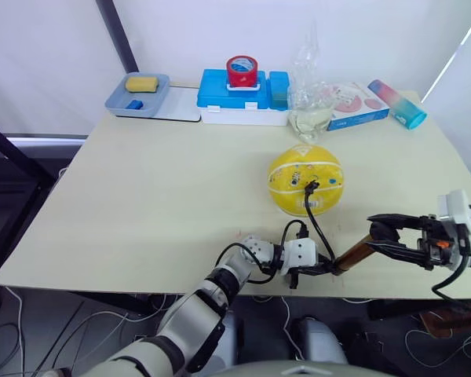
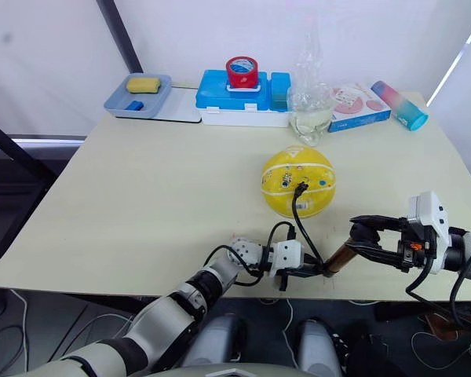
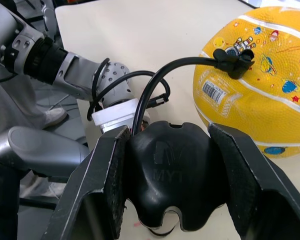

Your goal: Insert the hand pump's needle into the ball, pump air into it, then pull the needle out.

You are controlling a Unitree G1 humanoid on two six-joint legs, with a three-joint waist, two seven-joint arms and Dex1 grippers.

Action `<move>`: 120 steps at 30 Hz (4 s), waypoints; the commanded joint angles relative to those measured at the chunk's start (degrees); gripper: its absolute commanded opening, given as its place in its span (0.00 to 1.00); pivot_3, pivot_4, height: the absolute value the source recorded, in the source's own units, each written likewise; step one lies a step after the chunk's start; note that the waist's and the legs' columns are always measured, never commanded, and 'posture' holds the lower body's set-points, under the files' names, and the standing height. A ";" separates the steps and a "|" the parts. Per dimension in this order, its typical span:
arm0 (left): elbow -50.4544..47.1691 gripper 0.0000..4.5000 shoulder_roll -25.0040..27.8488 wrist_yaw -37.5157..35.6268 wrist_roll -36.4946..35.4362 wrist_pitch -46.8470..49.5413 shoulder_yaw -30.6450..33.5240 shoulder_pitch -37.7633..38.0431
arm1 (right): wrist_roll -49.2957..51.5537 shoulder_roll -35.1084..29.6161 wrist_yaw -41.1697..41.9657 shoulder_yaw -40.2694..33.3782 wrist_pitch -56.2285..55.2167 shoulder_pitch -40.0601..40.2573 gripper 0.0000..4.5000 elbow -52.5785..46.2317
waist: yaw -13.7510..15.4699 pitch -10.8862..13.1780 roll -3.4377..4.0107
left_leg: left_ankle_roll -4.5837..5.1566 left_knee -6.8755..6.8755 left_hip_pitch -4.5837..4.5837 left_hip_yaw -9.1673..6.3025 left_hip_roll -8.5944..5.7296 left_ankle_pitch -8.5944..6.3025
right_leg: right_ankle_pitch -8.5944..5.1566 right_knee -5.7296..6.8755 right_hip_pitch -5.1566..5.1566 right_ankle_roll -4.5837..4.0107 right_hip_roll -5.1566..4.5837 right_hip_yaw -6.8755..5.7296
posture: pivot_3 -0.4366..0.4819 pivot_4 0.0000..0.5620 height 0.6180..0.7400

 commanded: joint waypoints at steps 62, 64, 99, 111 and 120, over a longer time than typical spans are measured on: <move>5.10 0.08 2.60 -0.56 4.49 2.57 -1.79 0.58 | 22.03 -16.09 0.40 -21.89 21.69 -12.82 0.44 0.86 | 0.04 0.37 0.31 | -0.02 -0.01 -0.06 0.01 -0.02 -0.01 | 0.06 -0.02 -0.02 -0.11 -0.06 -0.02 | 0.48 0.27 1.00; 5.10 0.08 2.62 -0.61 4.47 2.60 -1.78 0.58 | 24.57 -17.67 0.26 -23.00 24.95 -14.54 0.44 1.60 | 0.04 0.37 0.32 | -0.02 -0.01 -0.07 0.02 -0.01 -0.01 | 0.10 -0.03 -0.03 -0.16 -0.06 -0.02 | 0.48 0.27 1.00; 5.48 0.08 2.47 0.20 4.41 2.76 -1.57 0.31 | 14.30 -12.02 2.32 -14.25 15.55 -11.18 0.44 1.80 | 0.06 0.39 0.32 | 0.10 0.02 -0.06 0.01 -0.06 0.06 | 0.14 -0.01 -0.02 -0.21 -0.08 -0.02 | 0.48 0.27 1.00; 5.56 0.08 1.95 0.21 4.44 2.72 -1.68 0.44 | 17.61 -17.28 2.90 -17.02 24.87 -14.27 0.44 0.77 | 0.06 0.39 0.34 | 0.01 0.02 -0.08 0.03 -0.03 0.00 | 0.14 -0.02 -0.02 -0.21 -0.09 -0.02 | 0.48 0.27 1.00; 5.54 0.08 1.95 0.22 4.29 2.96 -1.58 0.38 | 1.51 -6.97 1.64 -3.32 9.39 -3.37 0.44 -0.89 | 0.07 0.23 0.09 | 0.03 0.02 -0.05 0.01 -0.04 0.01 | 0.00 -0.02 -0.01 0.01 -0.05 -0.02 | 0.48 0.27 1.00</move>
